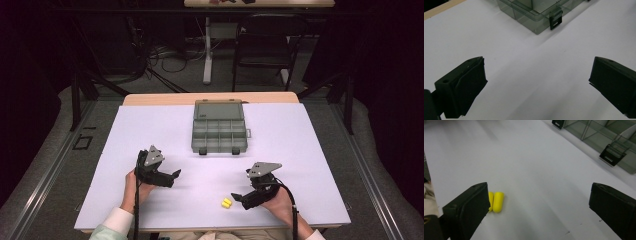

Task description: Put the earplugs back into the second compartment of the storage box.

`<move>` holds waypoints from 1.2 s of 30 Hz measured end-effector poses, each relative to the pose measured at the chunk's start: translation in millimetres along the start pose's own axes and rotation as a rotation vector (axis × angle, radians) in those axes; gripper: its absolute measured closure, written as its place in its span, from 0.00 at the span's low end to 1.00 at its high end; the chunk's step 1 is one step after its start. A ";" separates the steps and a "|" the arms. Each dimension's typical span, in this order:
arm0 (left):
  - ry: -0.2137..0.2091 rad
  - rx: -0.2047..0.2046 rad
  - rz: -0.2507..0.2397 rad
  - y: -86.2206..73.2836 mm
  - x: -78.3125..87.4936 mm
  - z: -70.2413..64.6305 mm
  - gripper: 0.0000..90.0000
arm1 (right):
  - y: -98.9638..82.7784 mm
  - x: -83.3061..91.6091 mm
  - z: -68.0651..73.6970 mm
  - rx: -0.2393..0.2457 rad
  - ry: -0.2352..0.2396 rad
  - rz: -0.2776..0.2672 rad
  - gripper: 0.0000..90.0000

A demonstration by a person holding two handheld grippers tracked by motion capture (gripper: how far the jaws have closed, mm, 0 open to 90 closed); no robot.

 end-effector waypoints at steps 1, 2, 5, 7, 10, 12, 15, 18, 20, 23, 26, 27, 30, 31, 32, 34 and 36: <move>0.000 0.000 0.000 -0.1 -0.1 0.2 0.00 | -0.1 -1.1 1.5 0.001 0.003 -0.001 0.05; 0.000 0.000 0.001 -0.2 -0.1 0.3 0.00 | -0.2 -1.8 2.8 0.003 0.004 0.005 0.06; 0.000 0.000 0.002 -0.3 -0.4 0.5 0.00 | -0.3 -3.6 6.4 0.017 0.004 0.011 0.12; 0.000 -0.001 0.001 -0.2 -0.5 0.2 0.00 | -0.2 -4.2 8.4 0.022 0.005 0.016 0.16; -0.001 -0.002 0.003 -0.3 -0.7 0.0 0.00 | -1.1 -6.4 12.1 0.021 0.016 0.024 0.22; 0.000 -0.002 0.003 -0.4 -0.9 0.0 0.00 | -2.0 -8.3 15.0 0.029 0.027 0.038 0.28; 0.001 -0.004 0.005 -0.3 -0.8 -0.1 0.00 | -3.4 -11.6 19.3 0.032 0.036 0.055 0.37; 0.000 -0.003 0.004 -0.4 -0.8 -0.4 0.00 | -4.5 -14.0 22.6 0.037 0.053 0.073 0.48; -0.001 -0.004 0.005 -0.5 -0.7 -0.2 0.00 | -5.1 -15.5 24.8 0.033 0.063 0.082 0.55; -0.001 -0.005 0.005 -0.6 -0.9 -0.1 0.00 | -6.3 -18.1 27.9 0.034 0.075 0.099 0.62; -0.001 -0.005 0.005 -0.5 -0.9 -0.3 0.00 | -6.5 -19.9 31.1 0.040 0.092 0.106 0.68; -0.001 -0.006 0.005 -0.5 -0.9 -0.4 0.00 | -6.5 -20.3 32.2 0.039 0.095 0.107 0.70; -0.001 -0.005 0.004 -0.4 -1.0 -0.6 0.00 | -7.2 -21.9 34.7 0.041 0.108 0.116 0.73; -0.001 -0.005 0.004 -0.4 -1.0 -0.6 0.00 | -7.7 -22.6 35.0 0.044 0.109 0.121 0.75; -0.001 -0.005 0.004 -0.4 -1.0 -0.6 0.00 | -8.3 -23.5 35.4 0.041 0.112 0.123 0.76; -0.001 -0.005 0.004 -0.4 -1.0 -0.6 0.00 | -9.6 -24.6 35.5 0.037 0.114 0.131 0.80; -0.001 -0.005 0.004 -0.5 -0.9 -0.6 0.00 | -9.9 -24.7 35.4 0.026 0.122 0.134 0.84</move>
Point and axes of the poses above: each handheld gripper's, and its own axes: x roughly backward along the jaws, y roughly out of its top, z roughly to its left, the point moved 5 cm from there along -x, roughly forward along the jaws, and after that the axes turned 8 degrees about -z, right-handed, at the moved point
